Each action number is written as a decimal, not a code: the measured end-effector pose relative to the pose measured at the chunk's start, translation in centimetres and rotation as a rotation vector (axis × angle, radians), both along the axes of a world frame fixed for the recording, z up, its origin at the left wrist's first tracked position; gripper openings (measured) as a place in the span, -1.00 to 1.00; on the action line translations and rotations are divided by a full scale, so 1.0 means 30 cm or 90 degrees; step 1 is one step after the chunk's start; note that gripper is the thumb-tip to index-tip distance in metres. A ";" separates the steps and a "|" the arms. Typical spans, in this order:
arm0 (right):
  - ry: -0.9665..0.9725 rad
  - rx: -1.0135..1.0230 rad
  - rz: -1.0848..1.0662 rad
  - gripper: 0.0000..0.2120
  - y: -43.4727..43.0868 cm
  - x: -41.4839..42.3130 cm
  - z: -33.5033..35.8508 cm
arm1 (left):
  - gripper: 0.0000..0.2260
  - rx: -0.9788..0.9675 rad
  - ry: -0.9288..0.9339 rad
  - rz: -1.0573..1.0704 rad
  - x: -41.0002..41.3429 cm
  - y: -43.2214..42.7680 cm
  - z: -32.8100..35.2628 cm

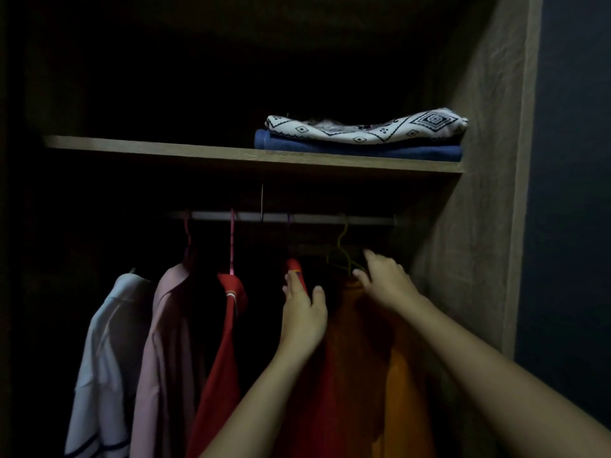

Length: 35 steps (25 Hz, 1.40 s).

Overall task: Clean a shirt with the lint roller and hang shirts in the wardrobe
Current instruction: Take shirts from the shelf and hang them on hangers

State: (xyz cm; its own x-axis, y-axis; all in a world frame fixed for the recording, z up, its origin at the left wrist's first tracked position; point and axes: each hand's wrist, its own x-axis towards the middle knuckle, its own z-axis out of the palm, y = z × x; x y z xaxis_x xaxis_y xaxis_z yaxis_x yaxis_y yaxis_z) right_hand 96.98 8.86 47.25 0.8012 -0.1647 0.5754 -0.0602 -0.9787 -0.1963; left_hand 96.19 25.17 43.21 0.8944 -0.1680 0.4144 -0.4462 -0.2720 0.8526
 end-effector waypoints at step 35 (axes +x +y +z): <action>0.305 -0.764 0.284 -0.52 1.475 -0.269 -1.139 | -0.49 0.739 -0.539 0.100 -0.068 1.405 -0.622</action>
State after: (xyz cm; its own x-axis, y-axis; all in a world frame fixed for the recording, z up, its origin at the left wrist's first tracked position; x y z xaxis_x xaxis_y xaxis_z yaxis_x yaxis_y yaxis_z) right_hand 88.89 53.10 13.09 0.8138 0.5567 -0.1665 0.4813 -0.4854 0.7299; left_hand 94.15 67.32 24.55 0.4950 -0.6961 0.5201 -0.5968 -0.7074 -0.3788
